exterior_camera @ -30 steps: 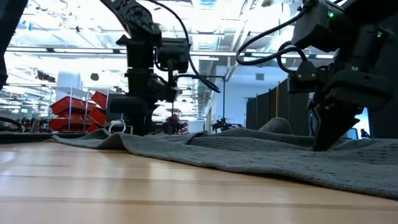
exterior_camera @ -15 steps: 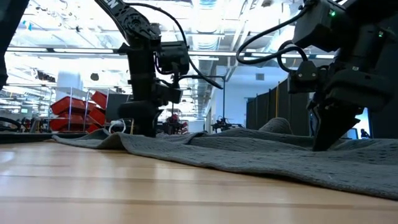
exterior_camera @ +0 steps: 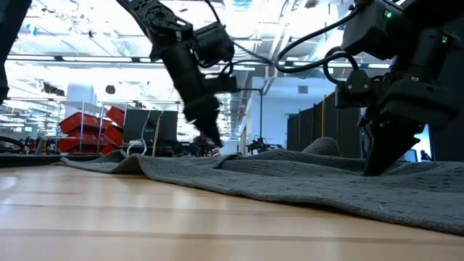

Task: Roll towel
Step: Fold the gray towel

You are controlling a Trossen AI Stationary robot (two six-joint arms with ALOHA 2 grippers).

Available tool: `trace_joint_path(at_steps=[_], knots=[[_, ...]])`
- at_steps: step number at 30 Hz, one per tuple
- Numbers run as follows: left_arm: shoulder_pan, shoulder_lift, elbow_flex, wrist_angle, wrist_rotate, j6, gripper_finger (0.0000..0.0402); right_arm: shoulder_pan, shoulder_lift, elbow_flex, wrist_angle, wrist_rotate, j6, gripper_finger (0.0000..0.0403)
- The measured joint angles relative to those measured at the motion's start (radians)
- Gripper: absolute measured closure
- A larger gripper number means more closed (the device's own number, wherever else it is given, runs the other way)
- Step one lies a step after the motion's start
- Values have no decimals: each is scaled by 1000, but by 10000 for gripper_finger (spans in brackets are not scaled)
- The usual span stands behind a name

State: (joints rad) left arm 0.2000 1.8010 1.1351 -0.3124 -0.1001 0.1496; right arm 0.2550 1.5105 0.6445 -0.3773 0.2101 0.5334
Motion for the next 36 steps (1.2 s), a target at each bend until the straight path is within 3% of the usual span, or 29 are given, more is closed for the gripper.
trace_joint_path(at_steps=[5,13,19,23,30,33,36], knots=[[-26,15,-1,54,61,-84,331,0,0,0,3,-1,-2,403],[-25,97,-1,75,-57,-255,216,0,0,-1,19,-6,-8,403],[-23,119,-1,71,-86,-275,181,0,0,-1,19,-6,-9,403],[-24,117,-1,58,-129,-251,216,0,0,-1,19,-5,-11,403],[-21,117,20,-27,-147,-214,385,0,0,-1,19,-5,-11,403],[-21,117,66,-115,-169,-198,390,0,0,0,19,-4,-11,403],[-21,112,119,-208,-265,-161,396,0,0,0,26,-3,-8,403]])
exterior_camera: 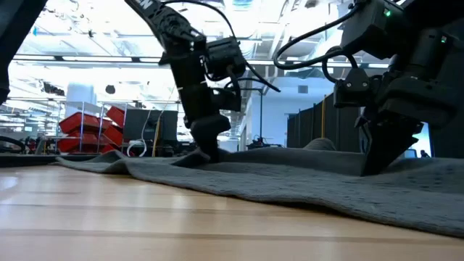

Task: Roll towel
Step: Fold the gray towel

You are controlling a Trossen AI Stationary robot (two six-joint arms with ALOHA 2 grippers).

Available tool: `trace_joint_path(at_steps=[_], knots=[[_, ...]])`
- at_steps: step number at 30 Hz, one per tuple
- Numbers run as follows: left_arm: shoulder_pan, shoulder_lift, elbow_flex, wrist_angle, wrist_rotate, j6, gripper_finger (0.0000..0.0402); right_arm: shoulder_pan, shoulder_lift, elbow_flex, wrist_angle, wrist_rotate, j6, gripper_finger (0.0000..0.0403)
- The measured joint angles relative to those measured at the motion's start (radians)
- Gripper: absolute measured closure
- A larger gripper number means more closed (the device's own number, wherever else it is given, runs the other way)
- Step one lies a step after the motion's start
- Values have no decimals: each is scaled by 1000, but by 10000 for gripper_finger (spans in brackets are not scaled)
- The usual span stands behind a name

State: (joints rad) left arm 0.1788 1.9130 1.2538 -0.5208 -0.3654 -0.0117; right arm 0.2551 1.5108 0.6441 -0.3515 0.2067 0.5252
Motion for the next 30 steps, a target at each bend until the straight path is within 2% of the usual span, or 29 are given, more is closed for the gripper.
trace_joint_path(at_steps=[3,6,11,13,17,19,23,30], knots=[[8,-16,43,-40,-89,41,397,15,0,-6,8,9,14,403],[34,-25,72,-69,-69,60,397,39,-3,-25,10,14,45,403],[58,-32,99,-127,53,101,397,65,-3,-40,6,12,84,403],[58,-32,101,-159,72,130,397,69,-3,-40,5,9,86,403],[66,-34,101,-216,72,165,393,72,-3,-40,0,4,96,403],[85,-37,99,-282,12,165,394,83,-5,-40,-18,-28,104,403],[125,-43,99,-323,-22,149,400,118,-5,-39,-36,-40,128,403],[216,-44,99,-263,-18,173,401,189,-5,-39,-56,-23,182,403]])
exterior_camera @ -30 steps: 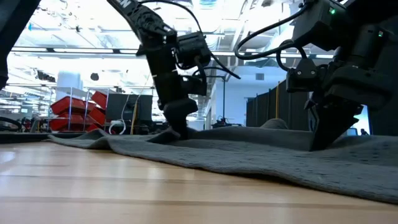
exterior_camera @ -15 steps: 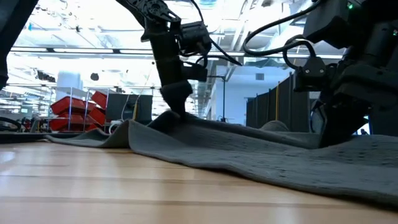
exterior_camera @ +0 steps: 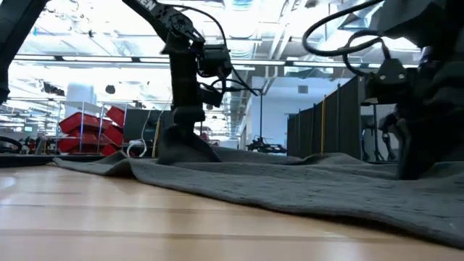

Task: Roll towel
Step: Fold the gray towel

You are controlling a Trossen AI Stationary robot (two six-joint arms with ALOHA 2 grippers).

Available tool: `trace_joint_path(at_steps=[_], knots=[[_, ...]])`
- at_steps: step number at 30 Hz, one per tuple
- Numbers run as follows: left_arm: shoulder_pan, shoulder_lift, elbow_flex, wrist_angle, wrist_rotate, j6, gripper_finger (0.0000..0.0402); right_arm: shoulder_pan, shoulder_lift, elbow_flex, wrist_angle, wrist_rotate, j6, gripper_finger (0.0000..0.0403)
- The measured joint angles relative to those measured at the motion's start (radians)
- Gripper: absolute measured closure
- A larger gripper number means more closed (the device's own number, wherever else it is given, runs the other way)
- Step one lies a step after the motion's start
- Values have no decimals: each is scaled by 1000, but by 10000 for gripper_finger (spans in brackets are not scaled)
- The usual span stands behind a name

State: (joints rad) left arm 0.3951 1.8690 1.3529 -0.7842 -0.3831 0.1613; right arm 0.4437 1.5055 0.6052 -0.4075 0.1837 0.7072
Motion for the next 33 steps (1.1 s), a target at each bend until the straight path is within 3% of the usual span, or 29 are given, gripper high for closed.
trace_joint_path(at_steps=[12,21,29,33], knots=[[142,0,0,-32,21,22,401,200,-6,1,4,-127,224,403],[157,0,-10,-55,21,154,394,229,-7,1,0,-140,281,403],[163,0,-10,-89,0,170,294,163,-7,1,2,-180,198,403],[159,-9,16,-226,-135,89,246,118,-7,1,9,-185,148,403]])
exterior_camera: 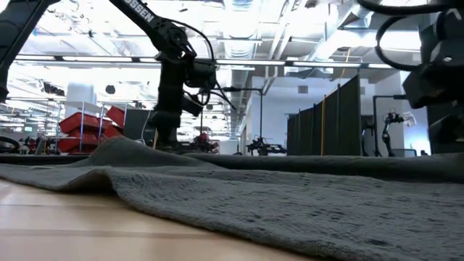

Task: Roll towel
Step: Fold the gray towel

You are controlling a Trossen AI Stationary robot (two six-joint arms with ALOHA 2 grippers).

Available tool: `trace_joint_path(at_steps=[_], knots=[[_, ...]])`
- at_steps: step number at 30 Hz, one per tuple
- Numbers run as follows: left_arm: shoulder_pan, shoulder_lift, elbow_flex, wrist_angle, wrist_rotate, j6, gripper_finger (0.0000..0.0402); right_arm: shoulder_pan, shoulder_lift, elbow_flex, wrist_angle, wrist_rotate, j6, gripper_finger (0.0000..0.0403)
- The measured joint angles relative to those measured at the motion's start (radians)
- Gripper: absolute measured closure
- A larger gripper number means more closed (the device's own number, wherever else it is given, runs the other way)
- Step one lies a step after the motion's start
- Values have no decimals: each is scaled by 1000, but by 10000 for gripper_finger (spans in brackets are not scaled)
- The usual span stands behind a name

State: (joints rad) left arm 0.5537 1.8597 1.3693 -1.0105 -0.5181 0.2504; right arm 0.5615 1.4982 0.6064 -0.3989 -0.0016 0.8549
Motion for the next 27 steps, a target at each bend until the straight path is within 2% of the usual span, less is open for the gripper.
trace_joint_path(at_steps=[2,4,7,9,12,15,18,22,27], knots=[[-12,-23,10,-59,-5,-74,232,-27,0,0,2,11,-37,403],[-35,-50,11,-80,46,-146,226,-59,0,0,3,32,-78,403],[-103,-87,-15,-54,235,-223,225,-117,1,0,10,74,-135,403],[-163,-99,-45,1,325,-249,226,-161,2,-1,17,96,-185,403],[-264,-101,-106,113,354,-278,227,-230,5,-5,62,119,-274,403],[-353,-92,-182,252,357,-316,228,-299,9,-10,188,125,-409,403],[-412,-91,-254,315,357,-362,228,-341,14,5,264,124,-528,403],[-440,-91,-339,293,357,-442,228,-360,0,115,94,119,-594,403],[-432,-104,-429,277,356,-487,228,-313,-28,260,-217,119,-552,403]])
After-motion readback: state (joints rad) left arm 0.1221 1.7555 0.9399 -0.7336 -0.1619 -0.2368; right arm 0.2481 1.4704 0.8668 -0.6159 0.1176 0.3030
